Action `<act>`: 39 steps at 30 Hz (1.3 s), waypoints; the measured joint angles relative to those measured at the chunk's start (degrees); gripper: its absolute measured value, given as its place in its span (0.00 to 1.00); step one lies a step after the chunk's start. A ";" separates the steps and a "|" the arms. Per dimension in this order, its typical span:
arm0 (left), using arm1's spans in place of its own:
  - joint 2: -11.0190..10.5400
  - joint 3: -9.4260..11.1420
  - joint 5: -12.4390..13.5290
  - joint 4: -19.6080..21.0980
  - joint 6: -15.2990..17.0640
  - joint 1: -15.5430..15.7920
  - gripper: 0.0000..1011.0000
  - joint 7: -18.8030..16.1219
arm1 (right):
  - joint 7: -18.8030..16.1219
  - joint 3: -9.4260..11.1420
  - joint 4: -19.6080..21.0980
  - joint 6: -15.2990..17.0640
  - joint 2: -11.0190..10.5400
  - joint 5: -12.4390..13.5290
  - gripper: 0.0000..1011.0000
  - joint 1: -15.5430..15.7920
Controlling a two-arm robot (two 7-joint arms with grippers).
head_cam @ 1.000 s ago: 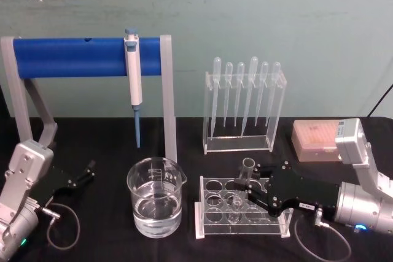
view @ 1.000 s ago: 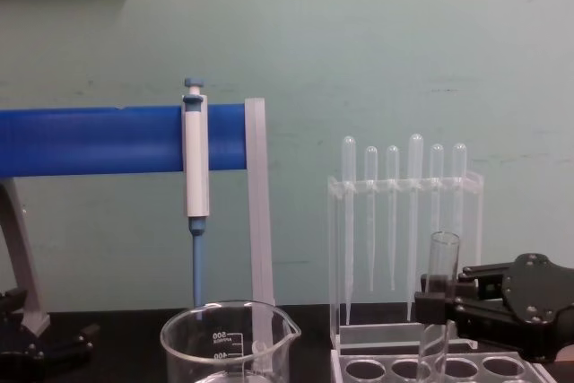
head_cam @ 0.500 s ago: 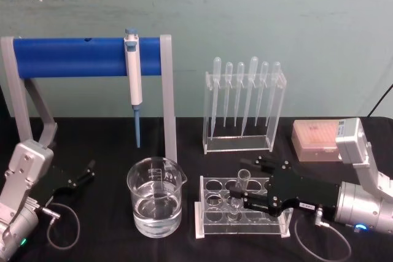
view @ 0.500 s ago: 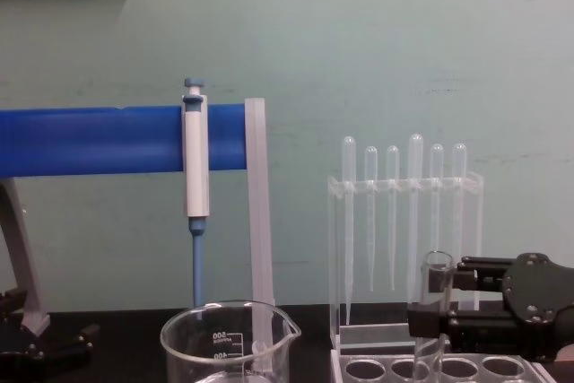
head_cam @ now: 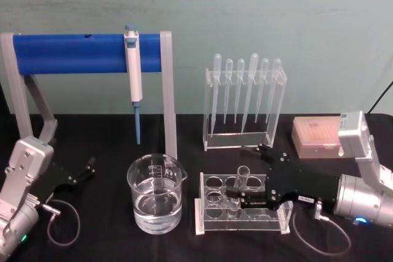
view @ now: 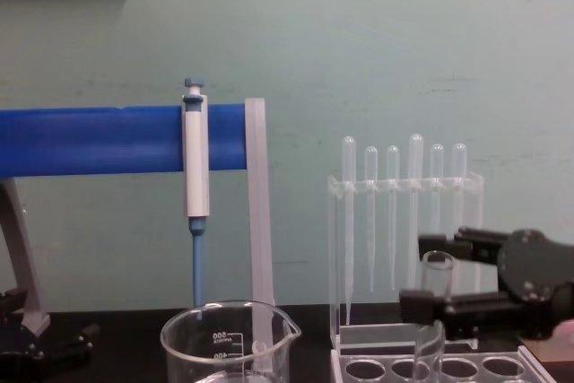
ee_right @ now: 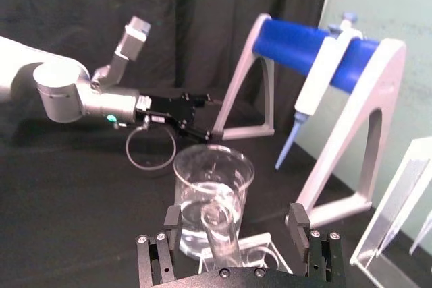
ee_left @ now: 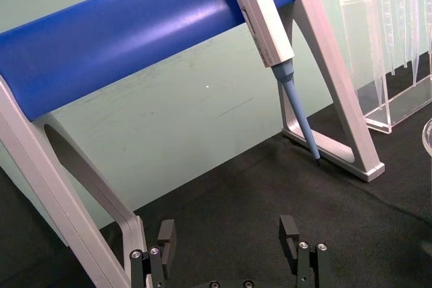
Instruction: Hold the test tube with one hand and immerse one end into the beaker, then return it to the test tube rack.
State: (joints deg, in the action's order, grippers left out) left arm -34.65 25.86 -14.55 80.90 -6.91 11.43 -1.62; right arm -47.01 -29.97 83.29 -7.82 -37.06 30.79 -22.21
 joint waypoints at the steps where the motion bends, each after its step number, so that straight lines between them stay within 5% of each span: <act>1: 0.00 0.00 0.00 0.00 0.00 0.00 0.99 0.00 | 0.01 0.07 0.39 -0.13 -0.08 0.00 0.99 0.04; 13: 0.00 0.00 0.00 0.00 0.00 0.00 0.99 0.00 | 2.15 2.88 6.75 -3.26 -1.30 0.45 0.99 1.70; 17: 0.00 0.00 0.00 0.00 0.00 0.00 0.99 0.00 | 7.23 5.82 9.25 -4.47 -1.51 -0.23 0.99 4.64; 20: 0.00 0.00 0.00 0.00 0.00 0.00 0.99 0.00 | 16.48 9.78 11.68 -4.26 -1.04 -1.90 0.99 9.60; 25: 0.00 0.00 0.00 0.00 0.00 0.00 0.99 0.00 | 27.90 13.42 13.35 1.19 0.67 -4.09 0.99 14.52; 30: 0.00 0.00 0.00 0.00 0.00 0.00 0.99 0.00 | 33.97 14.68 13.30 6.71 2.36 -5.35 0.99 16.35; 39: 0.00 0.00 0.00 0.00 0.00 0.00 0.99 0.00 | 37.22 14.13 10.07 11.92 5.72 -7.50 0.99 15.44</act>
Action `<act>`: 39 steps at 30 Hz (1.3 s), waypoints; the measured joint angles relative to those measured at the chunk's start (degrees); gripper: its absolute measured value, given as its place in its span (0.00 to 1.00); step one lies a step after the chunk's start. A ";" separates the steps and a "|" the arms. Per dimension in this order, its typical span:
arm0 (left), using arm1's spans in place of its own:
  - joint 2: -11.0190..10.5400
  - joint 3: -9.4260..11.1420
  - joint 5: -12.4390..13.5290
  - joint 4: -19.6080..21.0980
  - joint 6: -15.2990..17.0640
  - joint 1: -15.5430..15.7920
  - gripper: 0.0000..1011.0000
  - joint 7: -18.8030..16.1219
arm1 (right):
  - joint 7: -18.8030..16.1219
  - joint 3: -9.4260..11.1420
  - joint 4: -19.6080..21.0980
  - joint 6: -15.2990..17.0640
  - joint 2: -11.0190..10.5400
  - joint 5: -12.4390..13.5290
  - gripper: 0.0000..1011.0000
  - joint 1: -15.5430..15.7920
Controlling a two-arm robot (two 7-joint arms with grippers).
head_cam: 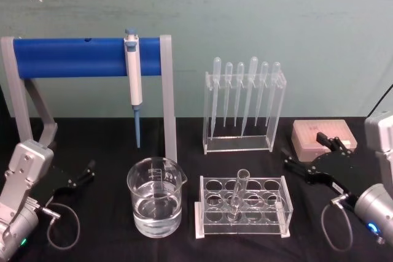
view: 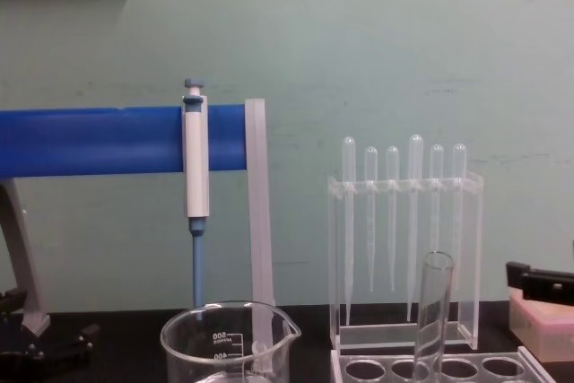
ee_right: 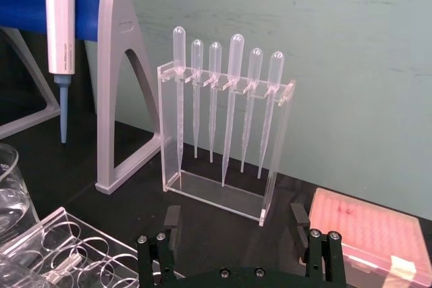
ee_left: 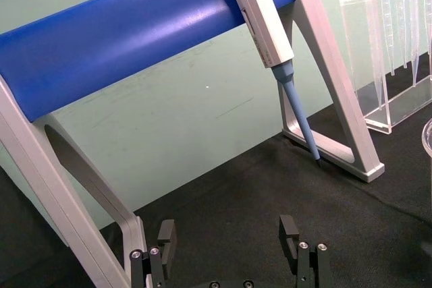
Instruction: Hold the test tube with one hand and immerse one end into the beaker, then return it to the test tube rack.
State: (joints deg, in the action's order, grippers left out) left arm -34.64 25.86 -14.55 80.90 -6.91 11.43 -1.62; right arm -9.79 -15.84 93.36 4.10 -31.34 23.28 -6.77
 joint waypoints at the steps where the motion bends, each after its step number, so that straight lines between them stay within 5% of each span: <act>1: 0.00 0.00 0.00 0.00 0.00 0.00 0.99 0.00 | -0.02 -0.21 -0.61 0.21 0.57 -0.34 0.99 -0.42; 5: 0.00 0.00 0.00 0.00 0.00 0.00 0.99 0.00 | -2.61 -0.07 -2.85 -2.37 2.24 0.93 0.99 -1.19; 39: 0.00 0.00 0.00 0.00 0.00 0.00 0.99 0.00 | -1.11 -0.14 -1.86 -0.64 1.60 0.14 0.99 -0.78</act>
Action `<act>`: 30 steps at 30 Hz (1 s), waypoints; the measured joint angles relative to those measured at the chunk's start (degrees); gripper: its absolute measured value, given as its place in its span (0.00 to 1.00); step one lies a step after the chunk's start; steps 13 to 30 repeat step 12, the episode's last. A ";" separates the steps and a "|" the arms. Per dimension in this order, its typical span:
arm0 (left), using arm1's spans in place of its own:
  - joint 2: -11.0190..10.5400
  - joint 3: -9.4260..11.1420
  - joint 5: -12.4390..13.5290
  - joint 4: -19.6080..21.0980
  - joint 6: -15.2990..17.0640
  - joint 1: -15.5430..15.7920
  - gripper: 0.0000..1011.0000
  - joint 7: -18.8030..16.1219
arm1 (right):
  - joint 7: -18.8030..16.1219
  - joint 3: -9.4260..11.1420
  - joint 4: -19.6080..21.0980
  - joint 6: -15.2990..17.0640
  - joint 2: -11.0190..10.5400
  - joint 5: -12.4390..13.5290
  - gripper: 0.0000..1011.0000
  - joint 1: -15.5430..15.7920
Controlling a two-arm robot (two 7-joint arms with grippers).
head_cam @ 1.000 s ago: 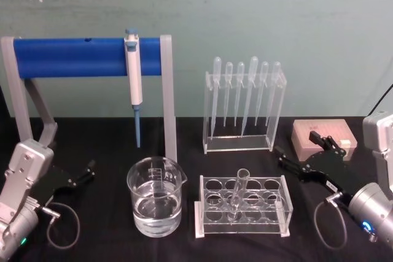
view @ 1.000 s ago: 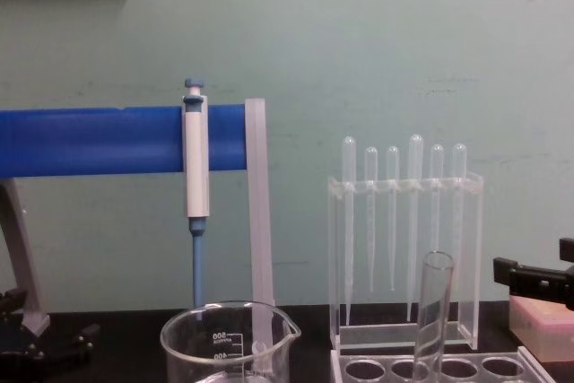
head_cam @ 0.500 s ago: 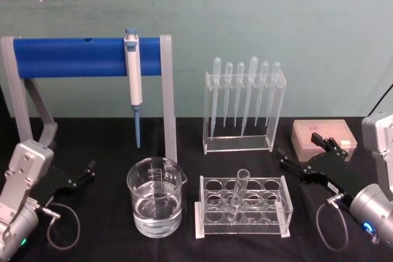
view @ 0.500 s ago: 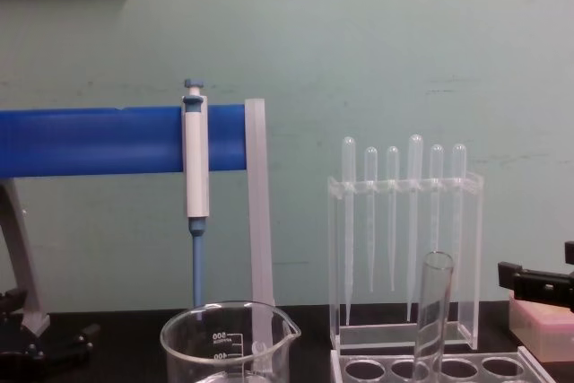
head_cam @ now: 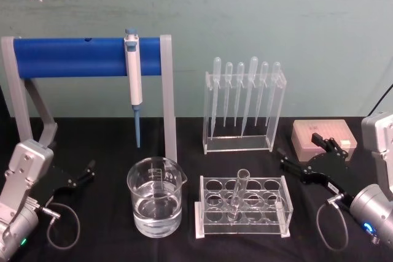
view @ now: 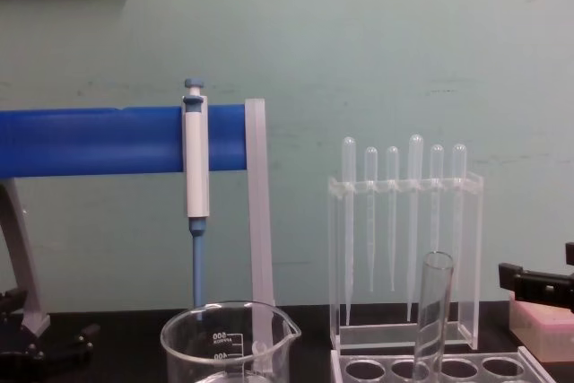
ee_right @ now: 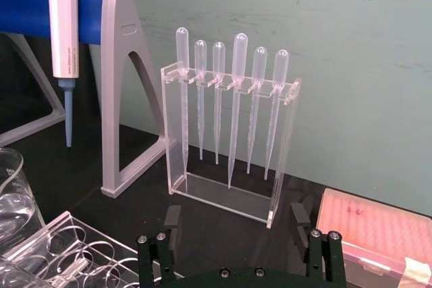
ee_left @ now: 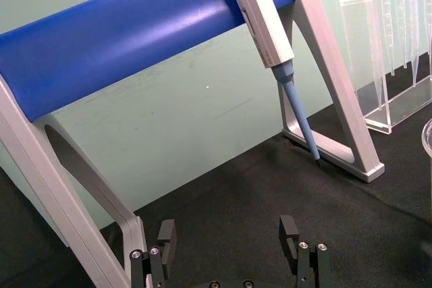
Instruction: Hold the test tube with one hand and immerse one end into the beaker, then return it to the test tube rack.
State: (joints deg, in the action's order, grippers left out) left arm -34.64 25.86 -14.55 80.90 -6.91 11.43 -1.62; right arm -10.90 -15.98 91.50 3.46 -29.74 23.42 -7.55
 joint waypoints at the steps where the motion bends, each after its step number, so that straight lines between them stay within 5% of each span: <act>1: 0.00 0.00 0.00 0.00 0.00 0.00 0.99 0.00 | 0.01 0.00 0.01 0.01 -0.01 -0.01 0.99 0.01; 30: 0.00 0.00 0.00 0.00 0.00 0.00 0.99 0.00 | 0.07 0.00 0.07 0.09 -0.04 -0.04 0.99 0.01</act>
